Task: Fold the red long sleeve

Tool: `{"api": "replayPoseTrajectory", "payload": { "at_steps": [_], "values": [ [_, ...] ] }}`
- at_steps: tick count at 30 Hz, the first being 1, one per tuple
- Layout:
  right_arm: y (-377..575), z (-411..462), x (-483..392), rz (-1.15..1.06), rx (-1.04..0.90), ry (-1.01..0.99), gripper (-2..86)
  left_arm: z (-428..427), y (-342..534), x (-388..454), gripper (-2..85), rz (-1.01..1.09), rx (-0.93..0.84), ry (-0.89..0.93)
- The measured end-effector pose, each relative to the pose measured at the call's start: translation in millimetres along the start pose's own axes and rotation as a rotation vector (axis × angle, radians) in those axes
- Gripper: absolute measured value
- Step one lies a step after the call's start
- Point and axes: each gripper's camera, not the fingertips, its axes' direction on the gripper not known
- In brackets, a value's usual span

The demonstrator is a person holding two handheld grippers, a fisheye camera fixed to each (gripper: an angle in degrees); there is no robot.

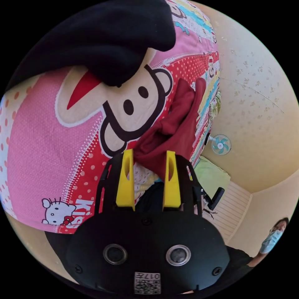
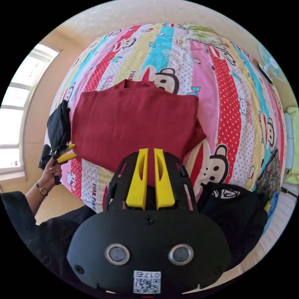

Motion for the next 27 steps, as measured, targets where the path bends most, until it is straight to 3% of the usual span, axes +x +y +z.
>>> {"api": "replayPoseTrajectory", "payload": {
  "at_steps": [5,10,15,17,19,22,25,27],
  "values": [
    [-43,117,-70,-0.233,-0.316,0.228,3.3,-27,-4,-58,6.6,-0.105,-0.043,0.204],
    [-50,123,-80,-0.294,-0.340,0.258,1.9,-53,21,3,5.2,0.281,-0.155,0.186],
    [-2,59,19,0.127,-0.114,-0.070,0.9,-11,64,93,3.8,0.671,-0.317,0.053],
    [35,36,52,0.248,-0.015,-0.138,0.8,42,93,121,3.7,0.867,-0.433,-0.061],
    [72,23,80,0.360,0.028,-0.151,0.8,90,111,121,3.7,0.930,-0.520,-0.112],
    [126,11,114,0.532,0.055,-0.145,0.9,170,134,94,3.9,0.943,-0.668,-0.144],
    [159,11,132,0.619,0.048,-0.177,1.2,228,142,45,4.4,0.824,-0.835,-0.162],
    [168,10,136,0.643,0.055,-0.193,1.8,234,138,16,9.8,0.734,-0.868,-0.134]
  ]
}}
